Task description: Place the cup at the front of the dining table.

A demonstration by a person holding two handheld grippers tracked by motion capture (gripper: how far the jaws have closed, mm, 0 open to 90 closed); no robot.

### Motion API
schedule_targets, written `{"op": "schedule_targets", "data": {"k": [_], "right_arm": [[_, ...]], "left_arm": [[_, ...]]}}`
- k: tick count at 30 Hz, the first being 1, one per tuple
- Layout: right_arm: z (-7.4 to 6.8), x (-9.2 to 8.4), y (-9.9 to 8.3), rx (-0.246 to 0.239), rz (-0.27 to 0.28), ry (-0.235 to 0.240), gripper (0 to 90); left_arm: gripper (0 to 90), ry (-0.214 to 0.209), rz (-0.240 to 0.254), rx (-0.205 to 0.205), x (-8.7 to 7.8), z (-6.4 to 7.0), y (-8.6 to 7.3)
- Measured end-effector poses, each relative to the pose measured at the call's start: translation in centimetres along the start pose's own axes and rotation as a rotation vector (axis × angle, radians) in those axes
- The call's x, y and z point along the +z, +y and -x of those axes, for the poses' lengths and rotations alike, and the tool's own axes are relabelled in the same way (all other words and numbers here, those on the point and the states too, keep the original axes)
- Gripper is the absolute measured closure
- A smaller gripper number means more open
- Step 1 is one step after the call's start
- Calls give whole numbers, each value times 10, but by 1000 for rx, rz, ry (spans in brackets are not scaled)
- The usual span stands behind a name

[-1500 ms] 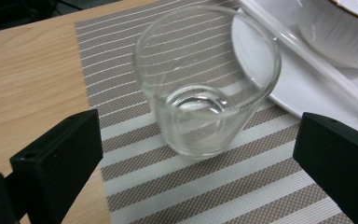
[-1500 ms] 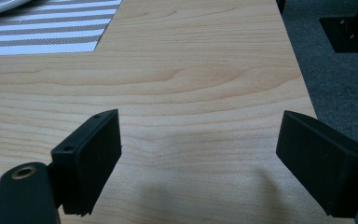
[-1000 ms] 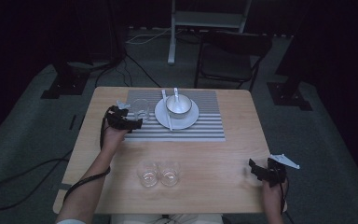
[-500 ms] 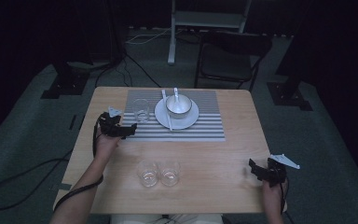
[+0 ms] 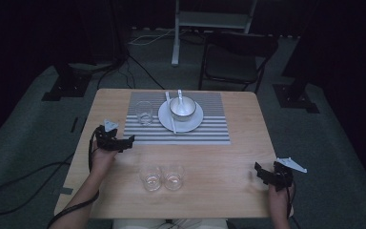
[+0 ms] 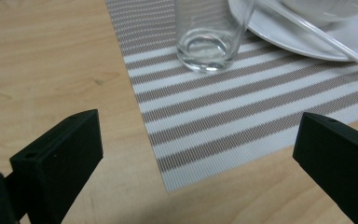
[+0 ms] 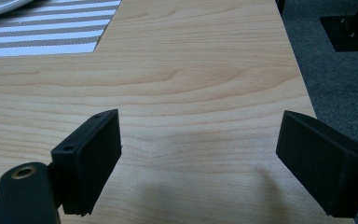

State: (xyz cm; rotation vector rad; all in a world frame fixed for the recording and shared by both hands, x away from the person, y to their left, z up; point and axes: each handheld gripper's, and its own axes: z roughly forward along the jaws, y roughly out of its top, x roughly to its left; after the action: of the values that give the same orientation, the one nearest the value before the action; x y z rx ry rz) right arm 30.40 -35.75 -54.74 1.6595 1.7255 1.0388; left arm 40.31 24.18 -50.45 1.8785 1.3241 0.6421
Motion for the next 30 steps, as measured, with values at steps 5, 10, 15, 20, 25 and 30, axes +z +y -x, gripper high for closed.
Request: {"op": "schedule_targets", "data": {"k": [5,10,15,20,25,30], "right_arm": [[0,1,0,1,-5,0,134],[0,1,0,-2,-6,-1,134],[0,1,0,-1,-6,0,135],[-1,2,1,-12,-17,-2,135],[0,1,1,-6,-15,-1,134],[-1,2,1,-8,-17,-4,134]], "left_arm": [[20,5,-10,38,-3,0,-10],[20,0,6,34,-12,-1,-20],[20,-2,18,65,-27,-1,-31],[20,2,4,101,-35,0,-38],[20,-13,26,66,-49,-3,-48],[19,-17,35,48,-61,-6,-62]]}}
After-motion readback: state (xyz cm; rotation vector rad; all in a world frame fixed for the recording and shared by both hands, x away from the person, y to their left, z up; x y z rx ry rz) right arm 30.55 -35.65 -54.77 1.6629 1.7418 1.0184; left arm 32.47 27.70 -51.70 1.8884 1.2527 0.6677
